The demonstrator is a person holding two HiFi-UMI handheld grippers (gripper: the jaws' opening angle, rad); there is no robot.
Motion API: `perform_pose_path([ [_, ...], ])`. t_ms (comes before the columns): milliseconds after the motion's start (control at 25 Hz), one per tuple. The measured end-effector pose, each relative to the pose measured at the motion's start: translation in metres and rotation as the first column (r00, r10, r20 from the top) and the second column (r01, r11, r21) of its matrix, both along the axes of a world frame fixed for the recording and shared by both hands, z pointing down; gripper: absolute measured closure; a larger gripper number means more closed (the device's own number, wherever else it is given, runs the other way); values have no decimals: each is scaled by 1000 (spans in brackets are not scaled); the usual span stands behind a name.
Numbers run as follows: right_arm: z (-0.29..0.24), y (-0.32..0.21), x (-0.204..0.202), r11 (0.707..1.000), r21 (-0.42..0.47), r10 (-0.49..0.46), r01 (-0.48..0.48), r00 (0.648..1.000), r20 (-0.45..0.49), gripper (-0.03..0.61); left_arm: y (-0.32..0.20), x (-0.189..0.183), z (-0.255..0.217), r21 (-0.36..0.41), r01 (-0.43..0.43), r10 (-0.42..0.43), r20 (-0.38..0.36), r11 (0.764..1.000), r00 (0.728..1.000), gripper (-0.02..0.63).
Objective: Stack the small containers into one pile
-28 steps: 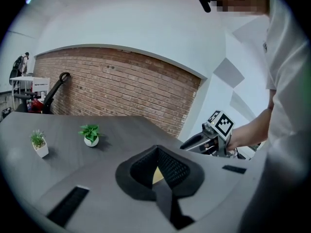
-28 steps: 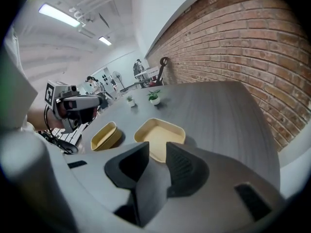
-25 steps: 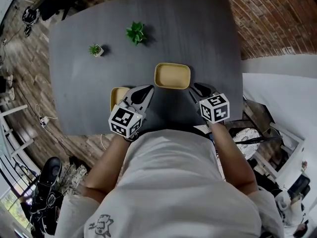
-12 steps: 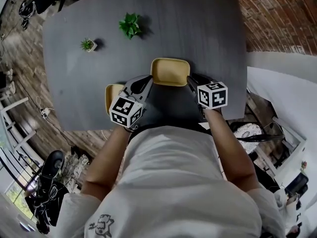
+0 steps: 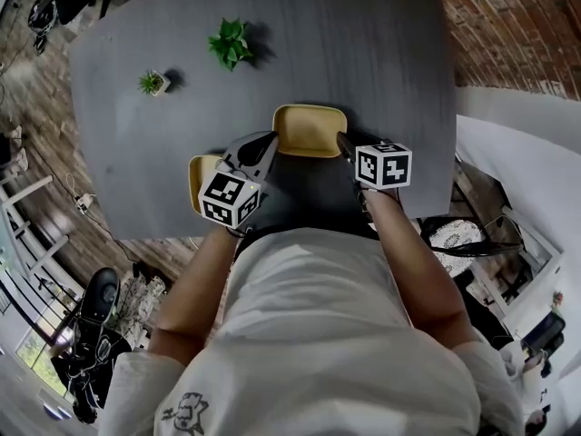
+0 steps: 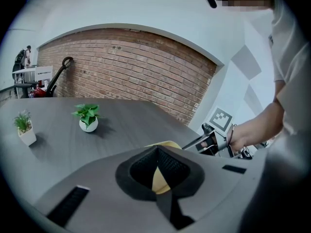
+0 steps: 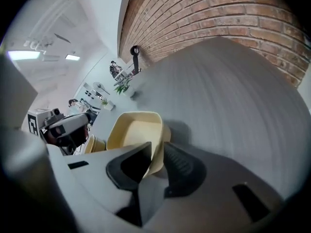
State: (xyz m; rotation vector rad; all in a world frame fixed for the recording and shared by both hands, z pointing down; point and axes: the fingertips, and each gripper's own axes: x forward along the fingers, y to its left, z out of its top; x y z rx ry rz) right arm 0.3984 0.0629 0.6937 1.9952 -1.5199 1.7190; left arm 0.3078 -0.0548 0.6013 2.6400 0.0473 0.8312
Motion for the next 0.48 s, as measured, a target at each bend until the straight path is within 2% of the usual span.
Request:
perform_pose_path([
  [280,-3,-5,4,999,-6,49,-49,999,-4,545,0,-1,-2,-9,0,0,-9,1000,1000,603],
  [480,-7,-4,2,999,5,48,-48,999,1,551,0,-9,-9,-6,1,-2,-28,1000,1000,603],
])
